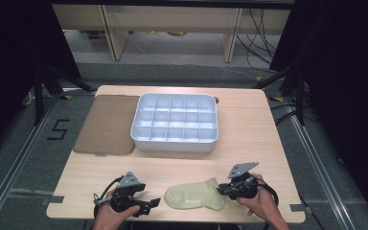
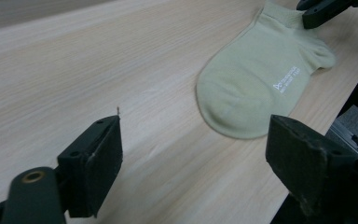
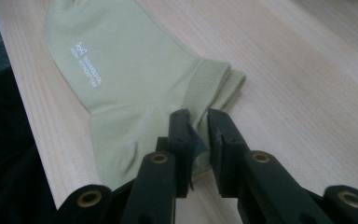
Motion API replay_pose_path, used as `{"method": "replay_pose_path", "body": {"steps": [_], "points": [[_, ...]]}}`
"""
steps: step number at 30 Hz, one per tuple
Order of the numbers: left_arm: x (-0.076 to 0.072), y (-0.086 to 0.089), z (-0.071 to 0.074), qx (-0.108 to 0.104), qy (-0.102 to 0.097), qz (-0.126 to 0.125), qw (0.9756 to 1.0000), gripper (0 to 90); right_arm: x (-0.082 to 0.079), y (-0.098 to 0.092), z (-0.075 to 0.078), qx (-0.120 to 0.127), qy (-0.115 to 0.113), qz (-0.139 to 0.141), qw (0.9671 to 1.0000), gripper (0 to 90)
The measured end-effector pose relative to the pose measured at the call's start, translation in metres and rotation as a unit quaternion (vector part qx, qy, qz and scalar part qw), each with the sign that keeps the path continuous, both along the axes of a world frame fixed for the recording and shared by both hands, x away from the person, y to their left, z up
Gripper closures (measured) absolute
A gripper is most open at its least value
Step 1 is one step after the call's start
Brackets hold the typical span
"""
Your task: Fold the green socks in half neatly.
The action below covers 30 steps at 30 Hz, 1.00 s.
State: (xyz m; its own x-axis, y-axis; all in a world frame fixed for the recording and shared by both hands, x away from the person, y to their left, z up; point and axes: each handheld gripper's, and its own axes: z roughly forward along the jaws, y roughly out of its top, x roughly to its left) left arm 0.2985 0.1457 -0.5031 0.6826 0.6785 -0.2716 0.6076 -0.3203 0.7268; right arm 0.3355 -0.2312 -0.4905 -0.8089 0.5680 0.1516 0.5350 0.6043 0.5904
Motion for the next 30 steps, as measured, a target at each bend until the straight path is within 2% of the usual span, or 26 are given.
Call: {"method": "replay_pose_path", "body": {"steps": [1,3,4,5,6,7,8,9,10,11,12,14,15,16,19,22,24,27,28,29,30], "points": [[0.002,-0.005,-0.001,0.003,-0.003,-0.001,1.0,21.1,0.001,0.0,-0.001,-0.001,-0.012,0.001,0.9999,80.0],[0.004,-0.009,0.0,0.004,0.002,-0.001,1.0,22.0,0.002,-0.001,0.0,-0.005,-0.009,0.004,0.9999,80.0],[0.005,-0.012,0.0,-0.002,0.003,0.001,1.0,22.1,0.0,0.0,0.001,-0.006,0.003,-0.001,1.0,80.0],[0.006,-0.015,0.0,-0.008,0.002,0.003,1.0,22.8,0.0,0.0,0.001,-0.006,-0.003,0.002,1.0,80.0],[0.007,-0.017,0.001,-0.002,0.001,0.0,1.0,24.2,0.001,0.0,0.001,-0.008,-0.019,0.009,0.9998,80.0],[0.008,-0.019,0.001,-0.005,0.002,0.004,1.0,24.8,0.0,0.001,0.001,-0.003,-0.005,0.002,1.0,80.0],[0.009,-0.021,0.001,0.006,0.002,-0.001,1.0,27.2,0.002,0.0,0.0,-0.008,-0.017,0.008,0.9998,80.0],[0.01,-0.023,0.001,0.009,0.003,-0.006,0.9999,27.2,0.002,0.0,0.0,-0.008,-0.017,0.008,0.9998,80.0],[0.011,-0.026,0.0,0.008,0.005,-0.008,0.9999,27.6,0.001,0.001,0.0,-0.007,-0.011,0.007,0.9999,79.9],[0.011,-0.03,0.0,0.001,0.004,0.001,1.0,28.4,0.001,0.001,0.0,-0.006,-0.017,0.009,0.9998,79.9],[0.012,-0.03,0.0,0.013,0.004,-0.012,0.9998,29.7,0.001,0.001,0.0,-0.006,-0.017,0.01,0.9998,79.9],[0.013,-0.036,-0.002,0.013,0.007,-0.011,0.9998,31.3,0.001,0.001,-0.001,-0.005,-0.013,0.006,0.9999,79.8],[0.014,-0.038,-0.002,0.02,0.007,-0.02,0.9996,33.7,0.001,0.001,-0.002,0.003,-0.02,0.005,0.9998,79.8],[0.013,-0.041,-0.003,0.014,0.007,-0.013,0.9998,35.2,0.0,0.002,-0.001,0.001,-0.012,0.003,0.9999,79.8],[0.015,-0.043,0.0,0.027,0.002,-0.019,0.9994,38.4,0.0,0.002,-0.001,0.004,-0.012,0.005,0.9999,79.8],[0.017,-0.048,-0.002,0.043,0.0,-0.028,0.9987,40.0,0.0,0.003,0.0,-0.003,-0.012,0.011,0.9999,79.8],[0.017,-0.051,-0.003,0.04,0.001,-0.025,0.9989,45.6,0.0,0.003,0.0,-0.003,-0.012,0.011,0.9999,79.8],[0.017,-0.052,-0.004,0.053,-0.006,-0.029,0.9981,50.0,0.001,0.003,-0.002,0.004,-0.019,0.015,0.9997,79.7],[0.017,-0.052,-0.003,0.064,-0.008,-0.03,0.9975,51.6,0.001,0.003,-0.001,0.001,-0.017,0.016,0.9997,79.7],[0.017,-0.053,-0.004,0.068,-0.012,-0.035,0.997,52.8,0.001,0.003,-0.001,-0.001,-0.016,0.017,0.9997,79.6],[0.017,-0.055,-0.004,0.065,-0.013,-0.03,0.9973,57.8,0.001,0.003,-0.001,-0.001,-0.017,0.019,0.9997,79.6]]}}
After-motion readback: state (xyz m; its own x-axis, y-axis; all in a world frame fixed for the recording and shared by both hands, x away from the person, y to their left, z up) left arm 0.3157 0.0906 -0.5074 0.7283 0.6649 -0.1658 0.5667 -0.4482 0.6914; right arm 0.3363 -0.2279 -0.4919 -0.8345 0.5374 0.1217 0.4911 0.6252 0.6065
